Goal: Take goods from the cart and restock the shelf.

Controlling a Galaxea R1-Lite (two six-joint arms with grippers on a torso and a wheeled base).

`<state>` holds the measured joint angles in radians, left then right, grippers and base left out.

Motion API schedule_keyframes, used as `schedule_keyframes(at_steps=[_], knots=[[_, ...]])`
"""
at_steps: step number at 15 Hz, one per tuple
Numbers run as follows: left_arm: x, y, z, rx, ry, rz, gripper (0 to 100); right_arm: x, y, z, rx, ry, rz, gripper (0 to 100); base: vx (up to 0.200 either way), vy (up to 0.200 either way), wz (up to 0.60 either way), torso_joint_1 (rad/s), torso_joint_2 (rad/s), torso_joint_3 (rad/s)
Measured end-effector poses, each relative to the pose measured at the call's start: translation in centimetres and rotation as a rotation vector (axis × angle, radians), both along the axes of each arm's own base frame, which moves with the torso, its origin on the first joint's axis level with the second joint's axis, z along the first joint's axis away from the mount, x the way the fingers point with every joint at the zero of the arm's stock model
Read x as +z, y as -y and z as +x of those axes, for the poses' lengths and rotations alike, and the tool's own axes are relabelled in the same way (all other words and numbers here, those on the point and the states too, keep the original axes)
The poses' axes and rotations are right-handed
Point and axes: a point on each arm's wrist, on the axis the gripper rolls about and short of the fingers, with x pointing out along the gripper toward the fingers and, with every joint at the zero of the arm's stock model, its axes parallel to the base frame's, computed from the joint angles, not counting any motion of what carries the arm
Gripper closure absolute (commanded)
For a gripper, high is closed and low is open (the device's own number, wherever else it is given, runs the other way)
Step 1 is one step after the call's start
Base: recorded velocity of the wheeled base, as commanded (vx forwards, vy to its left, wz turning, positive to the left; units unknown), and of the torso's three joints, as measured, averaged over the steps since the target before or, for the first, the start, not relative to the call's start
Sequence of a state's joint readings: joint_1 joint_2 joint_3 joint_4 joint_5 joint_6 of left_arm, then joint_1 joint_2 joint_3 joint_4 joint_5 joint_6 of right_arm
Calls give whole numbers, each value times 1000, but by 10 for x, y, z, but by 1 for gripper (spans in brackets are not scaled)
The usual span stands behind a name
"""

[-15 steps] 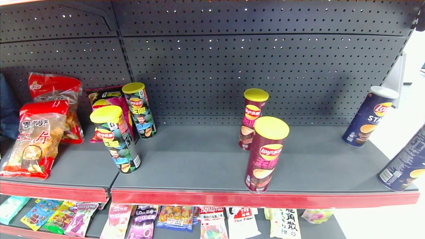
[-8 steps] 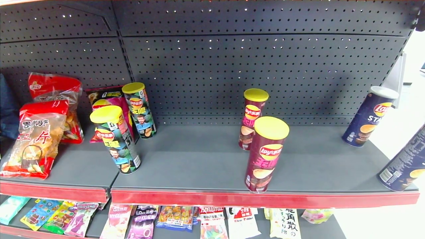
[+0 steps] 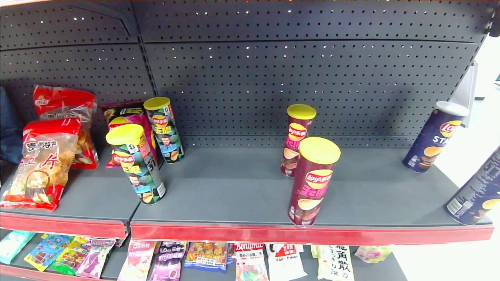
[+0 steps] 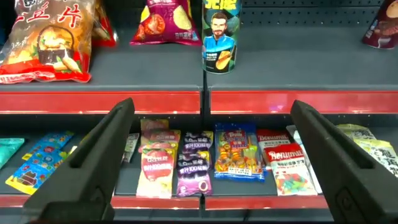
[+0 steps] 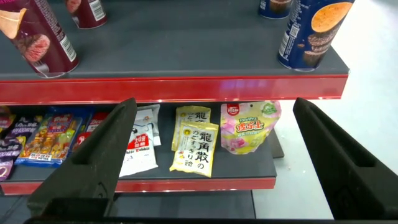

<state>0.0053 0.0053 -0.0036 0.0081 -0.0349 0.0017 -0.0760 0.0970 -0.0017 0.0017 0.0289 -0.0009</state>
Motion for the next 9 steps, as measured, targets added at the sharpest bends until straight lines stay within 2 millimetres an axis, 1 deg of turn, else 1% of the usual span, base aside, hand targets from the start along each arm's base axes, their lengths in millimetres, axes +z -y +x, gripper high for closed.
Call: schedule_keyframes(at_steps=[9], knots=[[0,0,0,0,6,2,0,0,0,0,-2,3,9,0,0,0,0,0,0,0]])
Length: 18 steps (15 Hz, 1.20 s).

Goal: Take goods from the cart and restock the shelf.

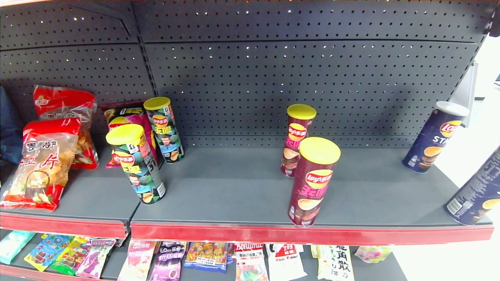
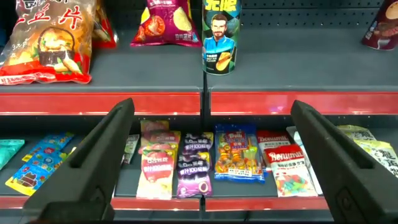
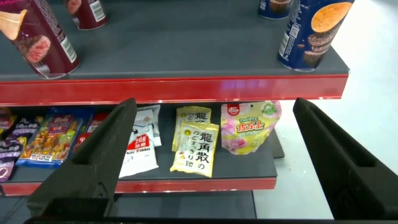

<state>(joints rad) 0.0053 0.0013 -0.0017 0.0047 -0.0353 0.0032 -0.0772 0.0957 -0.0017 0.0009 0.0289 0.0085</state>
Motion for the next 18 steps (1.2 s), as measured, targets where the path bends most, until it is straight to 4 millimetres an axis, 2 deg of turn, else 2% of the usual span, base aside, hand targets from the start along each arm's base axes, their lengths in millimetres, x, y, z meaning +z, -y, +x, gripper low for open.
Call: schedule_keyframes(at_steps=[4,5,8,10,12,14,18], knots=[[0,0,0,1,2,0,0,3,0,0,-2,10,-4,0,0,0,0,0,0,0],[0,0,0,1,2,0,0,11,0,-1,0,23,8,0,0,0,0,0,0,0],[0,0,0,1,2,0,0,61,0,8,44,26,42,0,0,0,0,0,0,0],[0,0,0,1,1,0,0,86,0,33,100,-74,34,0,0,0,0,0,0,0],[0,0,0,0,1,0,0,101,-2,67,174,-205,28,0,0,0,0,0,0,0],[0,0,0,1,1,0,0,102,-11,102,263,-344,18,0,0,0,0,0,0,0],[0,0,0,1,1,0,0,86,-34,157,365,-561,9,0,0,0,0,0,0,0]])
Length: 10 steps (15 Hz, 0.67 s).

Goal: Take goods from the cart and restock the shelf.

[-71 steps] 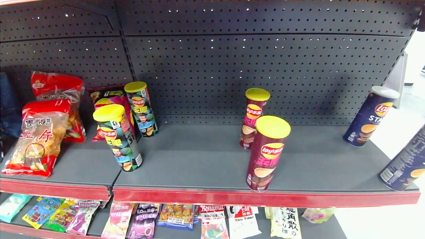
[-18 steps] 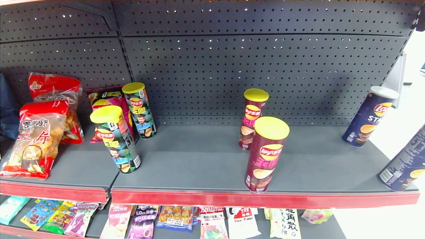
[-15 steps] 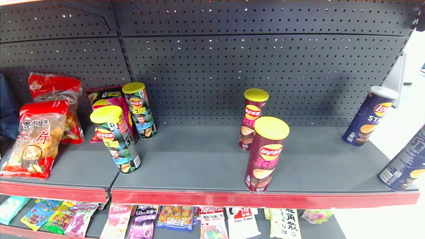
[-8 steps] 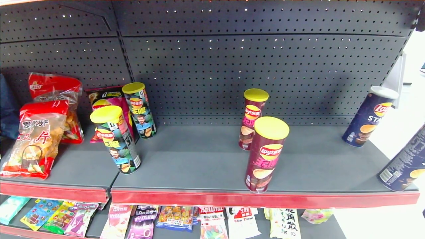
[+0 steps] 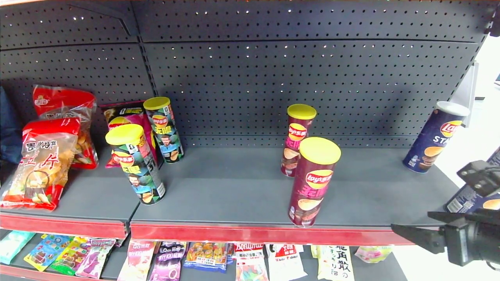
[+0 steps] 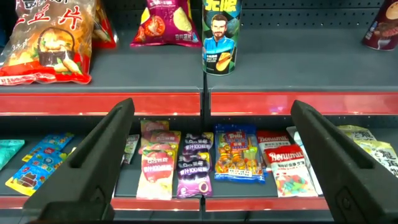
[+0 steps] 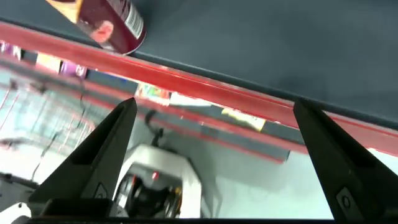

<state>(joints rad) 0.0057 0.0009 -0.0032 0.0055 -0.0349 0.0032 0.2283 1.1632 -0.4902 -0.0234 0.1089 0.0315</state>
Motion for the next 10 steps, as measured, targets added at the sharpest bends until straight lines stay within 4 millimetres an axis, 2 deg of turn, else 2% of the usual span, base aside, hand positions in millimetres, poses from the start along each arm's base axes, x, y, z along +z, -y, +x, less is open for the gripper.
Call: schedule_keyframes(at_steps=[4,7,10], knots=[[0,0,0,0,1,0,0,-24,-24,41,43,-100,6,0,0,0,0,0,0,0],[0,0,0,-1,0,0,0,-41,-33,63,52,-139,-6,0,0,0,0,0,0,0],[0,0,0,-1,1,0,0,-47,-41,82,59,-151,-12,0,0,0,0,0,0,0]])
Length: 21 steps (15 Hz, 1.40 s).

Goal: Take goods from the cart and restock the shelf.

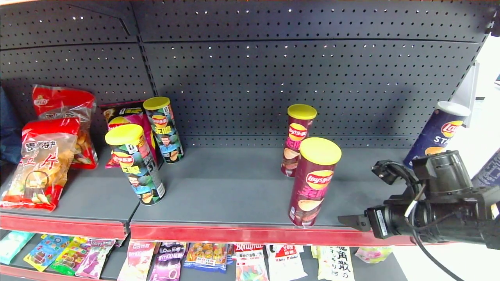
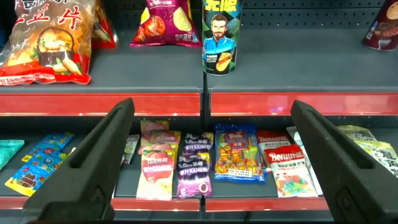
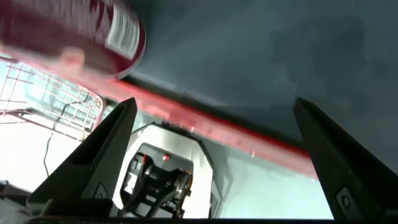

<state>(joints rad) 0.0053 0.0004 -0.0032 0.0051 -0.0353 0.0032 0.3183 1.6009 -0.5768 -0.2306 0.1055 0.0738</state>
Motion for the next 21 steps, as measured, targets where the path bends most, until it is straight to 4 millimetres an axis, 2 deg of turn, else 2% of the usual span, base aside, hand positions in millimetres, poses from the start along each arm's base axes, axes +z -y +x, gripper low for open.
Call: schedule_keyframes(at_steps=[3,9,21], knots=[[0,0,0,0,0,0,0,-3,-7,13,5,-4,-9,0,0,0,0,0,0,0],[0,0,0,0,0,0,0,-12,-19,25,17,-6,-31,0,0,0,0,0,0,0],[0,0,0,0,0,0,0,-17,-31,34,34,-7,-50,0,0,0,0,0,0,0]])
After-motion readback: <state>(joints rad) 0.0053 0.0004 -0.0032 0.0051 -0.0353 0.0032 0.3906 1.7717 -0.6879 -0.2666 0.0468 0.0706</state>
